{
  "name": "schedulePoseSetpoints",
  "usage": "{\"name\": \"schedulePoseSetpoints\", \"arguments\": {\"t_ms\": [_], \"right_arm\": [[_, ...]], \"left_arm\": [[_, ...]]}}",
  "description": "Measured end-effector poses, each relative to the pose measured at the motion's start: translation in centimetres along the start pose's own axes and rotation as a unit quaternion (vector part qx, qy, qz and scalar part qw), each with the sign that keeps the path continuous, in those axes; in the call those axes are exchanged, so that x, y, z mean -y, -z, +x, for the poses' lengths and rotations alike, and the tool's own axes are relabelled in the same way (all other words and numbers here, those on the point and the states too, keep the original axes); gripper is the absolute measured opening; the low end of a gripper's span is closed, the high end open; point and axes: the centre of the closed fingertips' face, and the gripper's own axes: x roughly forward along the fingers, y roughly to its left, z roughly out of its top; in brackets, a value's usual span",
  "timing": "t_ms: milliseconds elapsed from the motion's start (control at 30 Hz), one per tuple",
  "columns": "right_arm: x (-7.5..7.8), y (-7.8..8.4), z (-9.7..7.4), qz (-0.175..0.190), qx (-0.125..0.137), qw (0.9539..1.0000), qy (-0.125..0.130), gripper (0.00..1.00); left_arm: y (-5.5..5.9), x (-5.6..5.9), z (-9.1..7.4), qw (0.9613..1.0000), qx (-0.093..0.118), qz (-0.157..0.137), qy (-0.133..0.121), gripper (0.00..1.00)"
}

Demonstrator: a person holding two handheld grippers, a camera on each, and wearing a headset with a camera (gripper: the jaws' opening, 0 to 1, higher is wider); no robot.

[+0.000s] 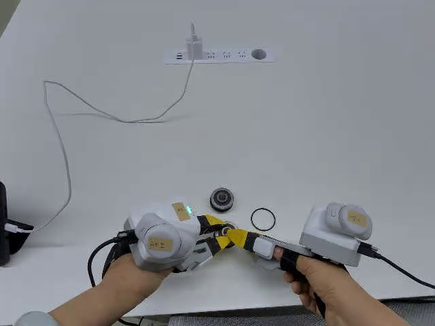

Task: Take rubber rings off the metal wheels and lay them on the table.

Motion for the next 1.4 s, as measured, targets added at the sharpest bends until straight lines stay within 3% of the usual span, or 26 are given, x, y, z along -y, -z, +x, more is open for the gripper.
{"name": "schedulePoseSetpoints", "arguments": {"t_ms": [200,733,1400], "right_arm": [[-0.05,0.00,0.00,0.000,0.001,1.0000,0.001,0.23],[-0.44,0.06,0.01,0.017,0.000,0.9998,-0.014,0.24],[-0.44,0.12,-0.04,0.012,-0.004,0.9997,-0.018,0.23]], "left_arm": [[0.04,-0.03,0.06,1.0000,-0.007,0.003,-0.003,0.12],[0.10,-0.11,0.08,1.0000,-0.005,0.000,-0.002,0.12],[0.18,-0.15,0.11,1.0000,-0.003,0.000,-0.001,0.12]]}}
